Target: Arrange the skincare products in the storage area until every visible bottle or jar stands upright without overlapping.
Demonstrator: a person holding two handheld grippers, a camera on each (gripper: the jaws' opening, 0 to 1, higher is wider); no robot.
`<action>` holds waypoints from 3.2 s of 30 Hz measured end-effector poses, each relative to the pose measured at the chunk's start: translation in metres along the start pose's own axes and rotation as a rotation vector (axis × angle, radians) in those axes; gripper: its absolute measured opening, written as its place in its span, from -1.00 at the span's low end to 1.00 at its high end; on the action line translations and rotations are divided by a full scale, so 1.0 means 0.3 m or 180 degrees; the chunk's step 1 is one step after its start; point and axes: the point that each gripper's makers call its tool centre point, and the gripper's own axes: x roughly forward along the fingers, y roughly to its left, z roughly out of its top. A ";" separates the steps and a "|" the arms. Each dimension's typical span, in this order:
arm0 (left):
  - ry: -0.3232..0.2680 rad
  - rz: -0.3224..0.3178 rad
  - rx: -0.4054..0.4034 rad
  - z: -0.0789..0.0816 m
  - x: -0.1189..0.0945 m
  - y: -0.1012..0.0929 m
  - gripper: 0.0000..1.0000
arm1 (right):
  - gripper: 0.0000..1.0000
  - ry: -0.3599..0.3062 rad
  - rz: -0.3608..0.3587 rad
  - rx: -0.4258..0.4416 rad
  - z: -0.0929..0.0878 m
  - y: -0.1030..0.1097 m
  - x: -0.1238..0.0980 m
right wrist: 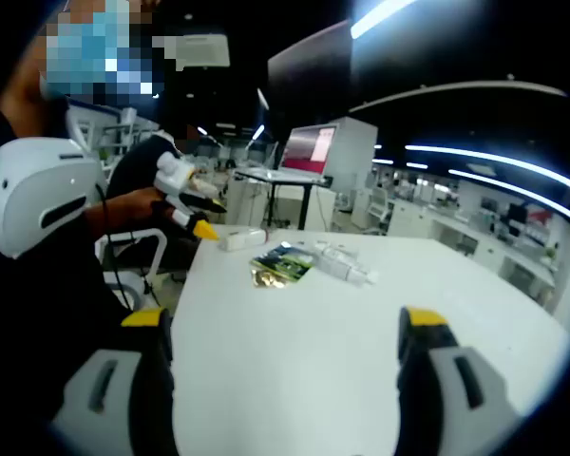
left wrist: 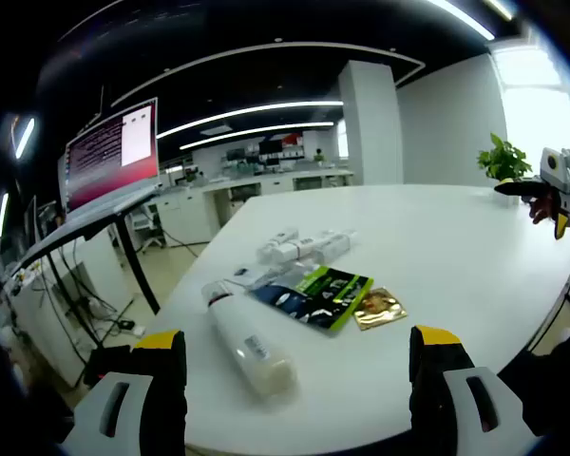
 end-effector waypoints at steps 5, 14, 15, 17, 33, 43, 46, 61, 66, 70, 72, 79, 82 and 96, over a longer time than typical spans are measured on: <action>-0.0009 0.0001 -0.0007 -0.003 -0.007 0.002 0.99 | 0.99 0.0028 0.0006 -0.0029 0.004 0.006 0.005; -0.0041 0.0016 -0.0043 -0.005 -0.015 0.011 0.99 | 0.99 0.0028 0.0000 -0.0039 0.009 0.012 0.003; -0.0043 0.0021 -0.0041 -0.005 -0.015 0.012 0.99 | 0.99 0.0030 -0.0003 -0.0041 0.008 0.011 0.002; -0.0043 0.0031 -0.0037 -0.006 -0.015 0.013 0.99 | 0.98 0.0037 -0.0005 -0.0039 0.004 0.011 0.001; -0.0001 0.0029 -0.0022 -0.007 0.001 0.001 0.99 | 0.94 0.0074 -0.0029 0.0006 -0.026 -0.002 -0.007; -0.0001 0.0052 -0.0022 0.002 0.005 0.004 0.99 | 0.91 0.0066 -0.0016 0.0030 -0.039 -0.007 -0.006; 0.0003 0.0057 -0.0022 0.002 0.005 0.004 0.99 | 0.90 0.0088 -0.0017 0.0026 -0.046 -0.007 -0.006; 0.0008 0.0047 -0.0012 0.004 0.004 -0.001 0.99 | 0.90 0.0069 -0.0005 0.0026 -0.040 -0.004 -0.008; 0.0007 0.0042 -0.0012 0.004 0.001 0.000 0.99 | 0.89 0.0084 0.0013 0.0016 -0.039 0.002 0.000; 0.0002 0.0039 -0.0017 0.003 0.000 0.002 0.99 | 0.88 0.0098 0.0028 -0.0002 -0.035 0.006 0.004; 0.0000 0.0032 -0.0021 0.003 0.000 0.002 0.99 | 0.88 0.0099 0.0026 -0.0007 -0.032 0.006 0.005; -0.0010 0.0033 -0.0029 0.002 -0.003 0.006 0.99 | 0.88 0.0105 0.0026 -0.0019 -0.025 0.011 0.006; -0.0005 0.0033 -0.0041 -0.004 -0.003 0.006 0.99 | 0.88 0.0111 0.0022 -0.0014 -0.028 0.012 0.006; 0.0008 0.0030 -0.0057 -0.016 -0.006 0.004 0.99 | 0.88 0.0098 0.0007 -0.0012 -0.026 0.013 -0.004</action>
